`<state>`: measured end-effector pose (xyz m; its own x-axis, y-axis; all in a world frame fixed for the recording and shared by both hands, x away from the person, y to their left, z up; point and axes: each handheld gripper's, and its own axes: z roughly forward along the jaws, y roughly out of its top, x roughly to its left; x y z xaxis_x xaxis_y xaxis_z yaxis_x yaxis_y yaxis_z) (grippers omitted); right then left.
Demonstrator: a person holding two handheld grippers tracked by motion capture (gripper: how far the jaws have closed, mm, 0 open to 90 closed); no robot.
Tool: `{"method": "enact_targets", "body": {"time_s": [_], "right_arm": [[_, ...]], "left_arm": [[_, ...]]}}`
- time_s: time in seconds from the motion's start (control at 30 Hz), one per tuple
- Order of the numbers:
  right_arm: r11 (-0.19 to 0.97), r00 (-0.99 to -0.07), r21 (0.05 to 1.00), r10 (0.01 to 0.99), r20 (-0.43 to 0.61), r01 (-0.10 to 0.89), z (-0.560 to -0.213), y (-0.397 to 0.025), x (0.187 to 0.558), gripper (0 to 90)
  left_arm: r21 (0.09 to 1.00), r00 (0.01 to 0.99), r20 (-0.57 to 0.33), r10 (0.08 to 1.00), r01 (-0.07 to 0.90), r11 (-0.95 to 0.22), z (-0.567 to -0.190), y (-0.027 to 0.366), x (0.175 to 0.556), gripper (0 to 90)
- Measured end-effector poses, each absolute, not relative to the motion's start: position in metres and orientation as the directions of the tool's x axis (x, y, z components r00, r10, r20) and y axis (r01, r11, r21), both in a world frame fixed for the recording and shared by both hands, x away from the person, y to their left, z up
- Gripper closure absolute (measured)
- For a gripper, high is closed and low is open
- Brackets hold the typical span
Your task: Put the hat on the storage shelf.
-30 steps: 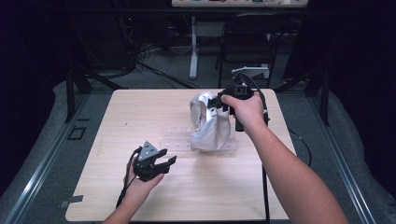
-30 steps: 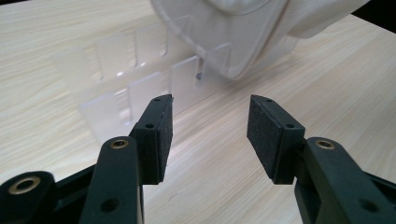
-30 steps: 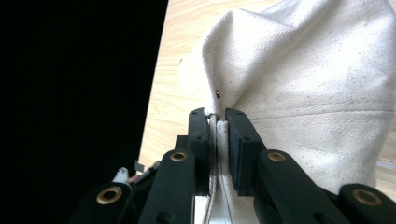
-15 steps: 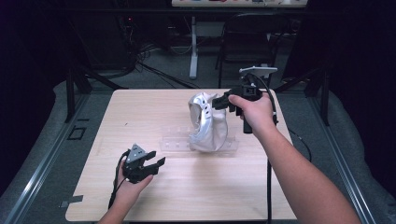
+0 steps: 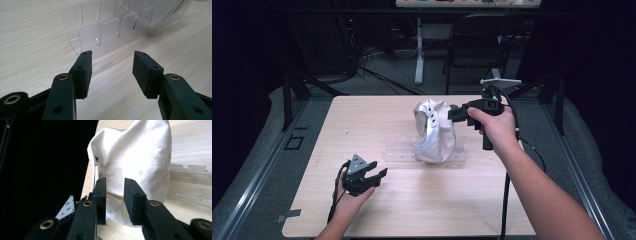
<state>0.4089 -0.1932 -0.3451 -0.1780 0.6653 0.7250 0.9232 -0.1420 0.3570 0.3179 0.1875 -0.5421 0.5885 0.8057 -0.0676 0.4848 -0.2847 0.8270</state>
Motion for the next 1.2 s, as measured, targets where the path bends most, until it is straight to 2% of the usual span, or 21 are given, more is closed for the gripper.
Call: {"method": "enact_targets", "body": {"time_s": [0.57,0.93,1.2], "right_arm": [[-0.162,-0.240,0.436,0.644,0.727,0.885,-0.355,-0.209,0.377,69.6],[-0.151,-0.318,0.512,0.628,0.710,0.846,-0.374,-0.213,0.343,61.1],[-0.156,-0.347,0.556,0.639,0.687,0.816,-0.383,-0.210,0.320,59.6]], "left_arm": [[0.825,0.592,-0.068,0.803,0.486,-0.288,-0.543,0.186,0.318,50.7],[0.824,0.595,-0.065,0.801,0.485,-0.294,-0.543,0.185,0.317,50.7],[0.825,0.594,-0.068,0.801,0.485,-0.290,-0.544,0.184,0.317,50.7]]}}
